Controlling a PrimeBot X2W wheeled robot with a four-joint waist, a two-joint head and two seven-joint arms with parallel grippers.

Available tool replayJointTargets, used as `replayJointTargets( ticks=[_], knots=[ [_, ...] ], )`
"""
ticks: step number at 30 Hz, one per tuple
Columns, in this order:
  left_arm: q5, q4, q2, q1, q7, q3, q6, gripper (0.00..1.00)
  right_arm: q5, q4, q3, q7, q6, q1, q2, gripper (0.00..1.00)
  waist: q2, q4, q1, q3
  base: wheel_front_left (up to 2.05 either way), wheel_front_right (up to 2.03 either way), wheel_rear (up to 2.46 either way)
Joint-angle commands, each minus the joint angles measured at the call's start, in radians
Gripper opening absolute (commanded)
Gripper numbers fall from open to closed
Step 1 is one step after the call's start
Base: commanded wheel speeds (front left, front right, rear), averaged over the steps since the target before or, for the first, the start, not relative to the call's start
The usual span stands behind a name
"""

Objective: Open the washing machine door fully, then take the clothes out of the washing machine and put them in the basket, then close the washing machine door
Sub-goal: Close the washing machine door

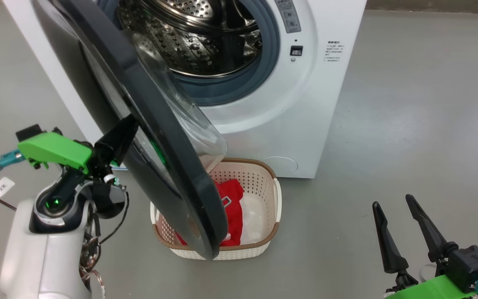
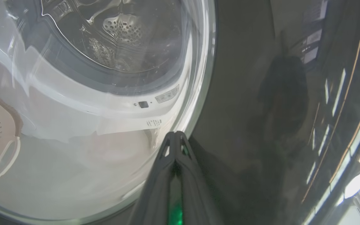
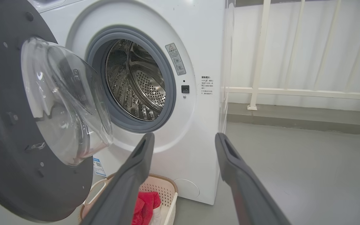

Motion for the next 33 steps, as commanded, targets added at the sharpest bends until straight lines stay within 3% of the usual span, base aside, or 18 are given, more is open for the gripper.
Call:
replayJointTargets(
  ticks=[1,33],
  knots=[
    [-0.009,-0.029,0.014,-0.047,0.002,0.006,-0.021,0.00,-0.005,-0.028,0.028,0.000,0.006,-0.047,-0.013,1.00,0.0000,-0.015,0.0000,0.004,0.00,0.00,0.00],
    [-0.057,-0.041,0.014,-0.183,-0.040,-0.084,-0.035,0.00,0.005,-0.019,0.045,-0.014,0.006,-0.082,-0.013,1.00,0.0000,-0.169,0.0000,0.086,0.00,0.00,0.00]
  ],
)
